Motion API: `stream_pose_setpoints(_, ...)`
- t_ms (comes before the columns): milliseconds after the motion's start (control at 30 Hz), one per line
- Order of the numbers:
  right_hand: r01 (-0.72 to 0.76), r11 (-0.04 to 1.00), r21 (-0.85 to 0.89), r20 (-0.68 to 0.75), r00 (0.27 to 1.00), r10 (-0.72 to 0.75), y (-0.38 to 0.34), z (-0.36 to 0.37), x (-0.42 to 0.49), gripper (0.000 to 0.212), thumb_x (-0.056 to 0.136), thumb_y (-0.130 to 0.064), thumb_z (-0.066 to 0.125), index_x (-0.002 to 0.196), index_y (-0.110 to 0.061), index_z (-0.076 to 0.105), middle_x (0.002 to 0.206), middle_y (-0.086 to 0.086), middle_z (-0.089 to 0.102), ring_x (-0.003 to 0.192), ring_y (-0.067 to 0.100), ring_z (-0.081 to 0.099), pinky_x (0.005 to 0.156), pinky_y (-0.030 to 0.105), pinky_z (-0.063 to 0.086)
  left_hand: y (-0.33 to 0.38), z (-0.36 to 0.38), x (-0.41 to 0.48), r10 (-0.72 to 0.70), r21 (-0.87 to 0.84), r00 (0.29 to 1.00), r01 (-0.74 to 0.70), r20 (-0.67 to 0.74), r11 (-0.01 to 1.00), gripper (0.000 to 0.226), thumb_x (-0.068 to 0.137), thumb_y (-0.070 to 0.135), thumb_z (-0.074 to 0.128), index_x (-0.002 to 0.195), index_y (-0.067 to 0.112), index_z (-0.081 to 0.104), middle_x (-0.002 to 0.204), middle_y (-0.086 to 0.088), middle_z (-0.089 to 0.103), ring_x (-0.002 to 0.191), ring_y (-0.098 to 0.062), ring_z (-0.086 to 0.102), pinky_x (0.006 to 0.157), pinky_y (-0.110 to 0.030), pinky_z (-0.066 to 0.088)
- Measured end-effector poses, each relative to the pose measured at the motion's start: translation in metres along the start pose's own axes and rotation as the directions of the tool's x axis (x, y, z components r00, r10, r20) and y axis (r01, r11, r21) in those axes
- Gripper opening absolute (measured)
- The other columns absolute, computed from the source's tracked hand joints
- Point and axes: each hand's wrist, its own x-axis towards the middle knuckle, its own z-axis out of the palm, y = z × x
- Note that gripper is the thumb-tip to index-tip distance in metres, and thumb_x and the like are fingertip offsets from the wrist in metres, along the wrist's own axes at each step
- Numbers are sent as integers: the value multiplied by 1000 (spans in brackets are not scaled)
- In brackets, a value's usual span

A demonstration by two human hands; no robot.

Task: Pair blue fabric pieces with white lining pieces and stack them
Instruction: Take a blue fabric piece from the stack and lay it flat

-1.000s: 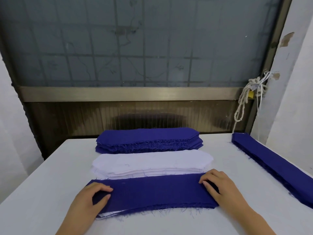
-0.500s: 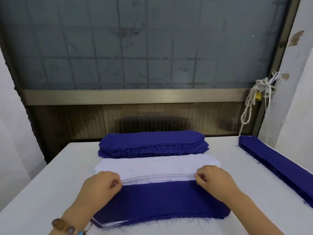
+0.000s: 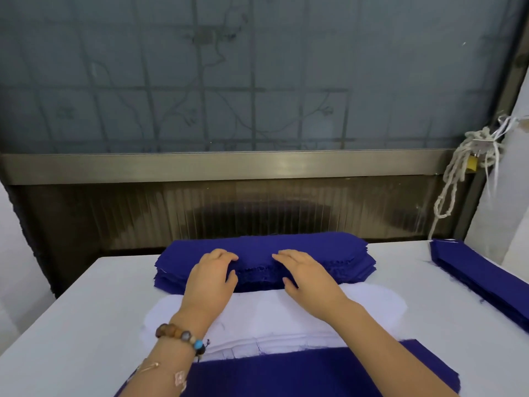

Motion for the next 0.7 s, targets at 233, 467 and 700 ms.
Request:
stream_pose_setpoints(233,-69,990,-121,1,998,69,-1,6,63,27,103,-17,40,125,-15,55,123,2,53,109,18,52,91,30,48,-16,14,34,-55,-42,993,51,-105,998,12,96,24,55,102,26,65,93,11,58,86,-6,53,70,-17,43)
stream_pose_setpoints(467,-143,967,-209,-52,989,135,-6,21,96,35,102,-32,43,132,-15,44,106,8,65,94,26,63,70,34,50,-33,24,45,-253,-144,944,225,-213,963,20,93,28,60,112,22,65,81,9,54,69,-4,50,58,-15,35)
stream_pose_setpoints(700,-140,972,-187,-65,989,130,3,32,102,37,105,-36,31,136,-23,45,112,4,67,96,25,63,67,31,42,-41,31,44,-399,148,903,422,-160,895,69,92,62,42,147,22,36,154,-1,33,144,-23,21,115,-45,19)
